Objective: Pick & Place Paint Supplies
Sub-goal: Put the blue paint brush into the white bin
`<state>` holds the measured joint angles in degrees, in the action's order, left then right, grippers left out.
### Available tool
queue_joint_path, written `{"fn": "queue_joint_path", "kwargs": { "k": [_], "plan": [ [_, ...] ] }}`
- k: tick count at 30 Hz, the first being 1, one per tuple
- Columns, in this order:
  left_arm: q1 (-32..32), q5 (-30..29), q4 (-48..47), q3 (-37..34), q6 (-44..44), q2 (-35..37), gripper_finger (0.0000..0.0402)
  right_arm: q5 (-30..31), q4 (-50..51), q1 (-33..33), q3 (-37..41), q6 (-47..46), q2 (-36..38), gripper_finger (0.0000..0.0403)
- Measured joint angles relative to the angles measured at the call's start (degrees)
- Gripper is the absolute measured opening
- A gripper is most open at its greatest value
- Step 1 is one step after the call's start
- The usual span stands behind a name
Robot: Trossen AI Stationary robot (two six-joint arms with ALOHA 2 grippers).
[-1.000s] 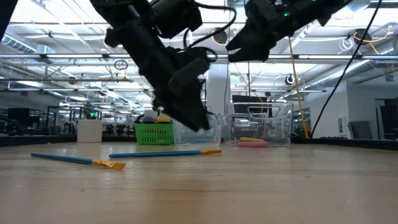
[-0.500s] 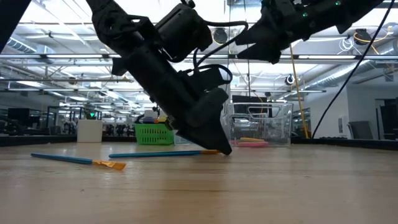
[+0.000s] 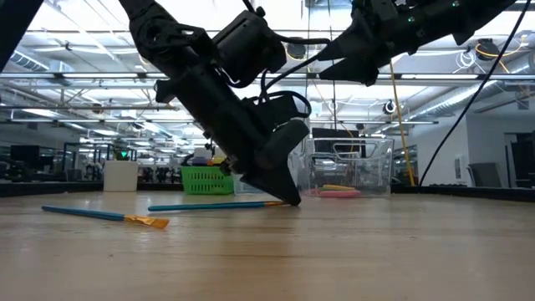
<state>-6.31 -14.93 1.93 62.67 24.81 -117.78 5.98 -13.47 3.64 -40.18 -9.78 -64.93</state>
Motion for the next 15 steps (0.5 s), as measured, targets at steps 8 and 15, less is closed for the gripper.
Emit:
{"fn": "queue_joint_path", "kwargs": {
  "k": [8, 15],
  "plan": [
    [0.66, 2.25, 0.05, -0.85, -5.37, 6.83, 0.0004, 0.0, 0.61, 0.0, 0.0, -0.02, 0.0, 0.0274],
    [-0.83, -1.74, 2.97, -0.38, -15.84, 21.85, 0.0003, 0.12, 2.14, 0.02, 0.0, 0.3, -0.02, 0.0274]
  ]
}}
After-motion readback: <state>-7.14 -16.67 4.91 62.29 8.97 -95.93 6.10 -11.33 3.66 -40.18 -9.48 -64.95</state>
